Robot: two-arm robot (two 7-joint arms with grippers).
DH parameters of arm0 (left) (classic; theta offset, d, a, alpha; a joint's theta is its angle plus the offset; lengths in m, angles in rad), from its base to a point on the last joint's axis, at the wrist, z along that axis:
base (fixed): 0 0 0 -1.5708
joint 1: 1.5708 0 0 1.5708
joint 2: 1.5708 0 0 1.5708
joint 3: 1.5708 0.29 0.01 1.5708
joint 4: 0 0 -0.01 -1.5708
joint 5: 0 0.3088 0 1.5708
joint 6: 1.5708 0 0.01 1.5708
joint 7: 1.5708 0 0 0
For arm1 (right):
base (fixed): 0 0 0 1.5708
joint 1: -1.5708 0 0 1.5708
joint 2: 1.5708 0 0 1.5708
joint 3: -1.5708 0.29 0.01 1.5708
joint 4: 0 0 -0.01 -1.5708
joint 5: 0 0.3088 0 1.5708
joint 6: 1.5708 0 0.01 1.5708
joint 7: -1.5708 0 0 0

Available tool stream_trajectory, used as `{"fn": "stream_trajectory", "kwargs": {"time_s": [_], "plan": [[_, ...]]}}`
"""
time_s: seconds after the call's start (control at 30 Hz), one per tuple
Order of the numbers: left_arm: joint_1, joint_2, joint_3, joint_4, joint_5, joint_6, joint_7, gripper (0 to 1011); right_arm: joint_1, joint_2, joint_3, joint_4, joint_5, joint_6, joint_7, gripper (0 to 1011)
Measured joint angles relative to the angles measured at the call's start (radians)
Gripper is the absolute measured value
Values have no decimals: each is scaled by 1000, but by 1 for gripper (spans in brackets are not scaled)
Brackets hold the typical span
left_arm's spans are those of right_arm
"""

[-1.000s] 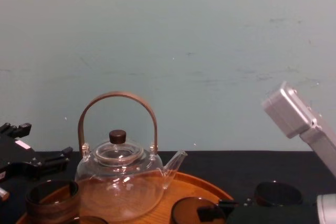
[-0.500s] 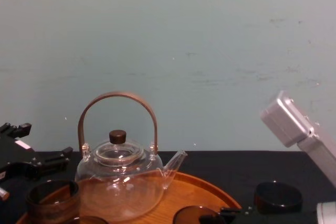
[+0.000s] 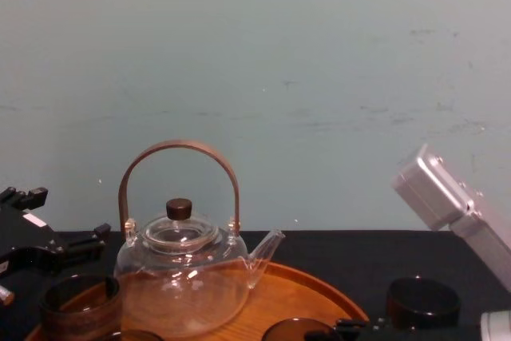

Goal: Pick up the glass from the table and place it on the tray.

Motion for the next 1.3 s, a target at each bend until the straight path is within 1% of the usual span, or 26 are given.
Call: {"fn": "stream_trajectory", "kwargs": {"time_s": [0.27,0.3,0.37,0.43,1.07,1.27,1.3], "plan": [[0,0,0,0,0,0,0,1002,0,0,1,0,2,1,0,905],[0,0,0,0,0,0,0,1001,0,0,1,0,0,2,0,919],[0,0,0,0,0,0,0,1001,0,0,1,0,1,2,0,978],[0,0,0,0,0,0,0,1001,0,0,1,0,1,2,0,1002],[0,0,0,0,0,0,0,1001,-1,1,6,-2,10,2,6,1003],[0,0,0,0,0,0,0,1002,-17,28,23,-37,36,1,24,1002],[0,0,0,0,0,0,0,1001,-24,38,27,-50,42,2,27,1002]]}}
